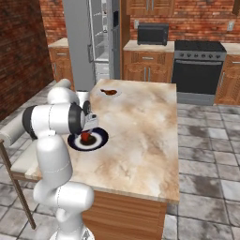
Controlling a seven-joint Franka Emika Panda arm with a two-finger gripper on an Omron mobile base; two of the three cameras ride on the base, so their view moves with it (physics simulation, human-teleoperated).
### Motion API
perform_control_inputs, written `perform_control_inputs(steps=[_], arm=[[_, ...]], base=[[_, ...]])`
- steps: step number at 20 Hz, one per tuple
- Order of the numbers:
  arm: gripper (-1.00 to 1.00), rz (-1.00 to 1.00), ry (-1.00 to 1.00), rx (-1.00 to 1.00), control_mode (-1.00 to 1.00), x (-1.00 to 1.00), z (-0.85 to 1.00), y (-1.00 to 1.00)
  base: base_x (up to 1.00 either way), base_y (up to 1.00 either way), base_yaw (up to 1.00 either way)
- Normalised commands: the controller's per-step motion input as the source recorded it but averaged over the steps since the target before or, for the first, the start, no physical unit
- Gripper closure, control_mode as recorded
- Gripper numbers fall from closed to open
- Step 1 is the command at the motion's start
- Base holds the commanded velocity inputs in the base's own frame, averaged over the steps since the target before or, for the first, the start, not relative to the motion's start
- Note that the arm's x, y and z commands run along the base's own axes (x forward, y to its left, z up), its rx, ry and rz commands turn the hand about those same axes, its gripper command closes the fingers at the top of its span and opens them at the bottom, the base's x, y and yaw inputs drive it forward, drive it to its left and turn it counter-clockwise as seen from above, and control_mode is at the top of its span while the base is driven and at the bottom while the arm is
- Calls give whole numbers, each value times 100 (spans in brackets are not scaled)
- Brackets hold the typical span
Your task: Transport the chicken drumstick and bell pepper to the fridge. Place the chicken drumstick on the rack containing meat and place the bell pepper on the rack containing the vegetable, ensuring meats and vegetables are on different racks.
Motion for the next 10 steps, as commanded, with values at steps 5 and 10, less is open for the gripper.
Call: perform_control_inputs(steps=[5,10], arm=[[-100,3,0,0,-100,7,-28,-3],[-100,5,0,0,-100,-17,-20,-10]], base=[[0,0,0],[0,0,0]])
